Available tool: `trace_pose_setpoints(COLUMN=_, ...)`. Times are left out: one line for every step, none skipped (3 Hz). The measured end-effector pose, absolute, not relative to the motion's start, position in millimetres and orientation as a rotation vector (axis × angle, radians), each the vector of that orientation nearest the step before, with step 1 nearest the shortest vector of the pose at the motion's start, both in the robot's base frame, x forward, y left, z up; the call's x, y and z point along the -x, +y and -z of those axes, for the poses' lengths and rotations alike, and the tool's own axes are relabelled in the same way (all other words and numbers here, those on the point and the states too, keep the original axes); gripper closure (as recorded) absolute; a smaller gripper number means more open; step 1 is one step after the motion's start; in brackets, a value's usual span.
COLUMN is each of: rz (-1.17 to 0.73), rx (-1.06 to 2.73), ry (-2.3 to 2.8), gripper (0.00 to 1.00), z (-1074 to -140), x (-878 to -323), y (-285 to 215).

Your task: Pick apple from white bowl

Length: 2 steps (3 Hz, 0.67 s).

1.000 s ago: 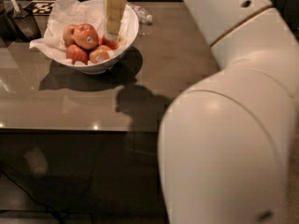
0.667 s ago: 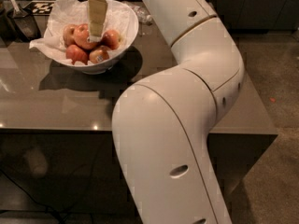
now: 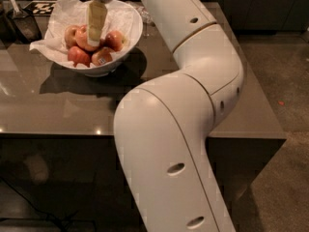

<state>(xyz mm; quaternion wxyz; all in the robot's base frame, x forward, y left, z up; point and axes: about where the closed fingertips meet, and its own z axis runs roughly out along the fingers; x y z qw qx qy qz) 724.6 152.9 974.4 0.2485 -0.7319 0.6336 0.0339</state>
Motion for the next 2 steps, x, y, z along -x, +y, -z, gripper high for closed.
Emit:
trace_pose_setpoints(rz=-0.143, rx=1.991, ry=1.748, gripper=0.00, z=-954.4, x=-733.2, y=159.6)
trace_pose_setpoints(rz=-0.176, rx=1.999, ry=1.754, gripper=0.00, z=-940.8, x=-737.9, y=164.5)
